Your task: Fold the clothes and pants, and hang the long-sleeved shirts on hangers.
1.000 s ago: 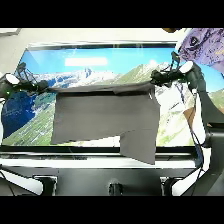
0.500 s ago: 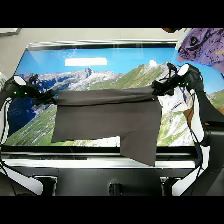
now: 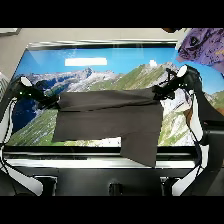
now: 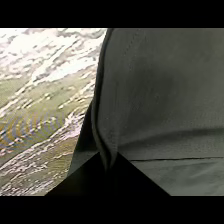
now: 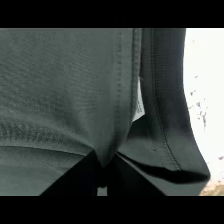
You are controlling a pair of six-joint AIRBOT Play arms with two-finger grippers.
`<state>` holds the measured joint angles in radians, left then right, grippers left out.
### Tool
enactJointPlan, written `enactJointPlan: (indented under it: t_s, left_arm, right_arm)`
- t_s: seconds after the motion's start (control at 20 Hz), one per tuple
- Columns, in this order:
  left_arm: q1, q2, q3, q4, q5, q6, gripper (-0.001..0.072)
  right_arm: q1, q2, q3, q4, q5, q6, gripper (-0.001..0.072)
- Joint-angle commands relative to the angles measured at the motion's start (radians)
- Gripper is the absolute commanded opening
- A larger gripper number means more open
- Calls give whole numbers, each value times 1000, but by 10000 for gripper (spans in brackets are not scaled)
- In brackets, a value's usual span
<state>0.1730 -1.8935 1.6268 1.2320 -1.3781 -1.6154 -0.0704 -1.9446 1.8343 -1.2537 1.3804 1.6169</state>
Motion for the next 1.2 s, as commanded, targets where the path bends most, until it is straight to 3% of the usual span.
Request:
enactJointPlan:
  t_s: [0.0,0.05,0.15,0.2,0.25,0.4,0.55,0.75,0.9,1.15]
  left_arm:
    - [-6,-14,0,-2,-8,-10,127]
    - [-6,-14,0,-2,-4,-22,281]
    - [-3,-13,17,-2,-13,-39,662]
    - [1,-11,39,-2,-28,-39,675]
    - [10,-4,69,2,-49,-35,675]
    - [68,63,151,40,-119,-34,675]
    - [150,200,104,125,-185,-16,674]
    - [299,418,-167,77,-131,-27,669]
    - [361,536,-351,47,-89,-27,669]
    - [361,571,-434,28,-87,-27,669]
  right_arm:
    - [1,-16,0,0,10,3,38]
    - [1,-18,0,2,11,3,101]
    - [1,-16,0,15,22,3,292]
    - [1,-6,0,18,35,2,427]
    - [-3,13,0,15,49,-6,492]
    - [-61,120,-1,-28,127,-69,490]
    - [-224,261,-113,96,146,-117,488]
    - [-417,526,-621,226,85,-219,488]
    - [-435,703,-986,243,-3,-291,486]
    - [-435,785,-1285,286,-77,-362,478]
